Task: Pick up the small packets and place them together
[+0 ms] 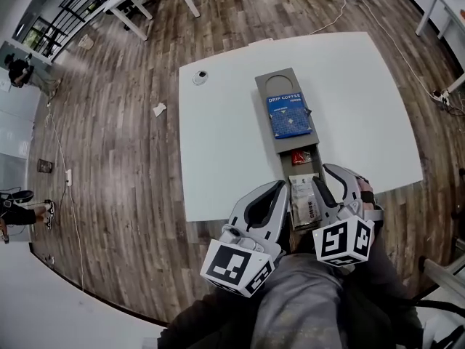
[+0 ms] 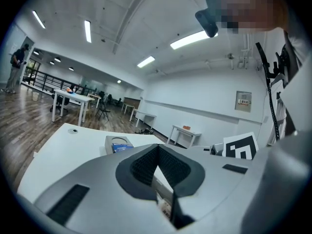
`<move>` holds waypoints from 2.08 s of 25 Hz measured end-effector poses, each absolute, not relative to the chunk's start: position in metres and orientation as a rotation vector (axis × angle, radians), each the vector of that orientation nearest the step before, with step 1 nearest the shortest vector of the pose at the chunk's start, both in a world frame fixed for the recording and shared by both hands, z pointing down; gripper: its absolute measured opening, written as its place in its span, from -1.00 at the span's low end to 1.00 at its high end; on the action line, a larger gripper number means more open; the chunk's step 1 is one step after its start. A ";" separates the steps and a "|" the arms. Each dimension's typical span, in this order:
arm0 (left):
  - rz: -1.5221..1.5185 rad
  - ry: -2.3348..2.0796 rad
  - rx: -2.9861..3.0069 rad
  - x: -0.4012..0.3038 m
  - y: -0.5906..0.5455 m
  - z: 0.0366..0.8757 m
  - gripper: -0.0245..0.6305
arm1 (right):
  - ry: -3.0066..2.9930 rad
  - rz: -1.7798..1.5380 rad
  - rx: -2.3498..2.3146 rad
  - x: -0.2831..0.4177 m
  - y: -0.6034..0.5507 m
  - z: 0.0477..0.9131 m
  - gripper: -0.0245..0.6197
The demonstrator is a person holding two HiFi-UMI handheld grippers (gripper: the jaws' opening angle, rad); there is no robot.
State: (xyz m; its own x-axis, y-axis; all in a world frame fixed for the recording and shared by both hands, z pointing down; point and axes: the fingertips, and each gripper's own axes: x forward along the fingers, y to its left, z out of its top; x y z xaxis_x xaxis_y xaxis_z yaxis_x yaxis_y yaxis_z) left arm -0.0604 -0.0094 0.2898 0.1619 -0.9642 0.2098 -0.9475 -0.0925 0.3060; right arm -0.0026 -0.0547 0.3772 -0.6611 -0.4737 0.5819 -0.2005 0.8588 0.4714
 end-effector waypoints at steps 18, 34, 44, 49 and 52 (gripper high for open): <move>-0.069 -1.794 2.016 -0.045 0.024 0.316 -0.92 | -2.212 -0.385 0.226 0.018 0.015 0.432 -0.46; -0.049 -1.750 1.944 -0.096 -0.017 0.344 -0.92 | -1.934 -0.260 -0.084 -0.007 0.010 0.499 0.07; -0.032 -1.715 1.966 -0.093 -0.031 0.350 -0.92 | -1.951 -0.316 -0.059 -0.008 -0.003 0.495 -0.40; -0.032 -1.713 2.002 -0.072 -0.018 0.339 -0.92 | -2.065 -0.338 0.029 -0.006 -0.001 0.468 -0.50; -0.042 -1.731 2.034 -0.057 -0.008 0.325 -0.92 | -2.114 -0.369 0.085 -0.001 0.000 0.448 -0.52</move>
